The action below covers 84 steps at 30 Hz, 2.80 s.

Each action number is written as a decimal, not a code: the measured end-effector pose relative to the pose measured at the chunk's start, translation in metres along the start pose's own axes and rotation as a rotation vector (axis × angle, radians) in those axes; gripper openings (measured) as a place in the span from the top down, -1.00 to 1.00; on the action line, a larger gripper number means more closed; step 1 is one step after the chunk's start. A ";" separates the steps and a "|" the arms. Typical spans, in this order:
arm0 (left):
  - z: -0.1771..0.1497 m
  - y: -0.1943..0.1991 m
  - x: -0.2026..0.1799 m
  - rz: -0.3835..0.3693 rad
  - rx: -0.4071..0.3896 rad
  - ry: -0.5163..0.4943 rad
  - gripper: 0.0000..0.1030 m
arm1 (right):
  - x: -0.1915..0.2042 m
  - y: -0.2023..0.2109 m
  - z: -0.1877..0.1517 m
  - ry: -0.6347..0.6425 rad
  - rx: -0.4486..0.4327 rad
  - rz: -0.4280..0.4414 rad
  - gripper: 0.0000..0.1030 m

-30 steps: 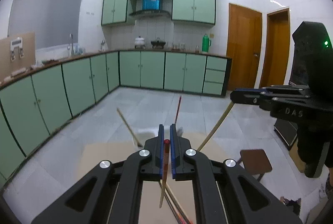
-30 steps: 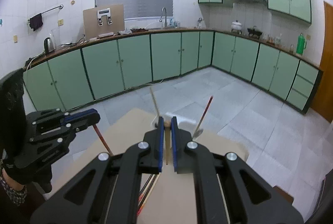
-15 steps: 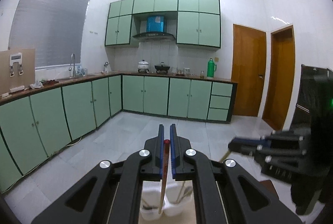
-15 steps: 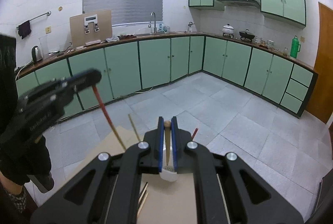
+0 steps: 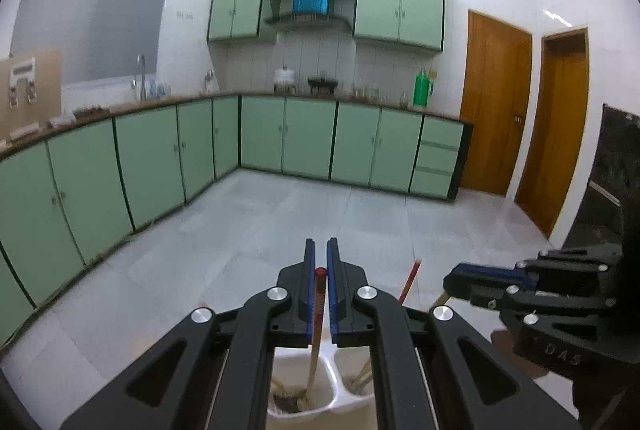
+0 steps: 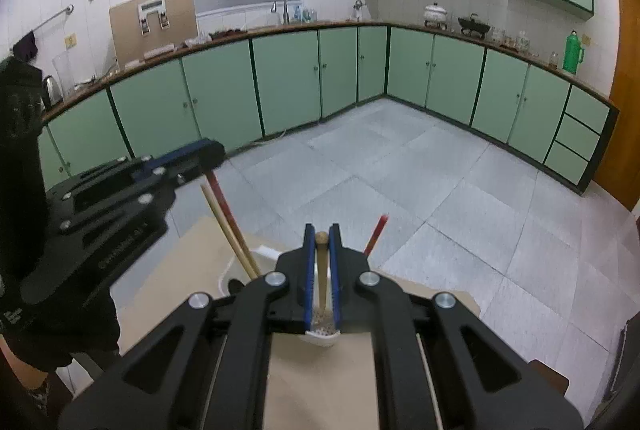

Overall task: Organize utensils
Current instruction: 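Lift both chopsticks into the white holder and open both tools, then withdraw both open tools back toward the remaining chopsticks, then grasp a red-patterned chopstick with the right tool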

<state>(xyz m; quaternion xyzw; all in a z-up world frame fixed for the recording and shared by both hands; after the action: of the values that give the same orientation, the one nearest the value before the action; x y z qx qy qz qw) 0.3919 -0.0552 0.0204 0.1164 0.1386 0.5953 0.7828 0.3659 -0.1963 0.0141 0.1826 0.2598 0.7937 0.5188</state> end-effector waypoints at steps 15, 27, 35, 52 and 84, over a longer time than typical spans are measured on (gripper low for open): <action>-0.030 0.022 0.020 0.026 0.062 -0.008 0.20 | -0.020 0.039 -0.019 -0.063 -0.073 -0.055 0.25; -0.087 0.118 0.010 0.075 0.043 0.023 -0.55 | -0.003 0.115 -0.106 -0.040 -0.183 -0.144 -0.75; -0.165 0.154 0.009 0.123 0.137 0.043 -0.69 | 0.021 0.122 -0.191 -0.136 -0.124 -0.124 -0.78; -0.321 0.175 0.031 0.212 0.449 -0.011 -0.69 | 0.099 0.075 -0.343 -0.102 0.162 -0.107 -0.78; -0.330 0.175 0.024 0.183 0.493 -0.003 -0.70 | 0.114 0.071 -0.357 -0.068 0.198 -0.017 0.84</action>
<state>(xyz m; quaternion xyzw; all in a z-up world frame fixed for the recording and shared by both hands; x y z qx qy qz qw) 0.1228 0.0197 -0.2287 0.3166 0.2673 0.6117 0.6739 0.0693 -0.1943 -0.2265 0.2577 0.3208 0.7531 0.5133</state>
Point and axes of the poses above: each gripper's, at about its wrist camera, not at the fingertips, and y roughly against the way its jaws point, x to its left, z to its top, the point moved 5 cm from there along -y, roughly the way its jaws point, and after that the axes turned 4 degrees about -x, right-handed, at the moved point
